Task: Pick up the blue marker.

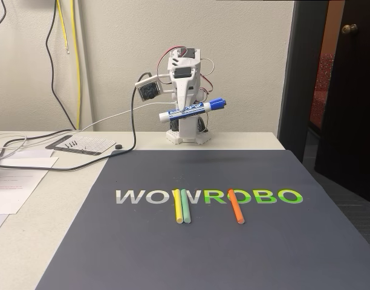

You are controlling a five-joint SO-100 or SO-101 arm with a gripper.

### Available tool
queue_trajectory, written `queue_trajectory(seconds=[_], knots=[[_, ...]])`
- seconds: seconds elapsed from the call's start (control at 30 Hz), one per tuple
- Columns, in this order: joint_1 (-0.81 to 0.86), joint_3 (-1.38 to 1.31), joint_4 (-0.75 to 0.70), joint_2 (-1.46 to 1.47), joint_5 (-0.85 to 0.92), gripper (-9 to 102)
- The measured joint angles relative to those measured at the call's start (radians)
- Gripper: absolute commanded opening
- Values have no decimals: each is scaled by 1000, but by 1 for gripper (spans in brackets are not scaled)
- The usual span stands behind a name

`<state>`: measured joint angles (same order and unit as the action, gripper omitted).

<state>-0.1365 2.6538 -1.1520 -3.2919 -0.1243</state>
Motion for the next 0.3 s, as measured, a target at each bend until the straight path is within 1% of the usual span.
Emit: queue_trajectory(seconds=[0.3], knots=[[0, 0, 0, 0, 5, 0]])
